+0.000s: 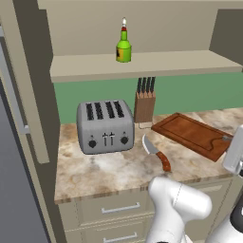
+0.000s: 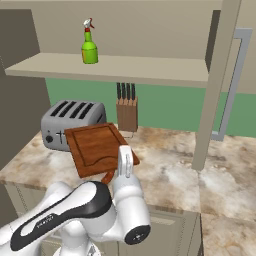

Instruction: Move the cutting board and knife to the sink. Then move spray from the cabinet to the counter.

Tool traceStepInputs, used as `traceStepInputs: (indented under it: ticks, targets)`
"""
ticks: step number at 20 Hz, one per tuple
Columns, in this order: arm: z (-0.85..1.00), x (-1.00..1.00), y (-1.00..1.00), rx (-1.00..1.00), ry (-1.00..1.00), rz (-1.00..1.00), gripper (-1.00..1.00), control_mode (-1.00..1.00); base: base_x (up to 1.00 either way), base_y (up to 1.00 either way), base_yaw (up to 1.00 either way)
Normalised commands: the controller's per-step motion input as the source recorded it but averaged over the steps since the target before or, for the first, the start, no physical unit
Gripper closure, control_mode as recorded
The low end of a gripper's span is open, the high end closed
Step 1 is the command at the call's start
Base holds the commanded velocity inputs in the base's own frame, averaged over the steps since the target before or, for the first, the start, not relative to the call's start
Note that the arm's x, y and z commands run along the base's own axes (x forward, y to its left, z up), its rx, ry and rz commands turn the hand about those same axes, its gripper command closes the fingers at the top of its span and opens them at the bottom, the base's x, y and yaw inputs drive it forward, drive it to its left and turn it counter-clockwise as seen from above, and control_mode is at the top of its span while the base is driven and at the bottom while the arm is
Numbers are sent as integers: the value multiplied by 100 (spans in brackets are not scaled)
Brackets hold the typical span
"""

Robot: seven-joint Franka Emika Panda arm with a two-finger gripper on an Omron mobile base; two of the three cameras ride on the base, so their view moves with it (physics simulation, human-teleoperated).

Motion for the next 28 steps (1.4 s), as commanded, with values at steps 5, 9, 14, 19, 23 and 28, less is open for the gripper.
traceStepInputs:
  ticks: [5,9,14,19,23,28]
  targets:
    - [1,0,0,0,0,0,100,-100,0,0,0]
    - [0,0,0,0,0,0,100,-100,0,0,0]
    - [0,-4,0,0,0,0,100,100,-5,0,0]
    - [0,0,0,0,0,0,100,100,-47,0,0]
    - [0,0,0,0,0,0,100,100,-51,0,0]
    - [0,0,0,0,0,0,100,100,-68,-5,-1]
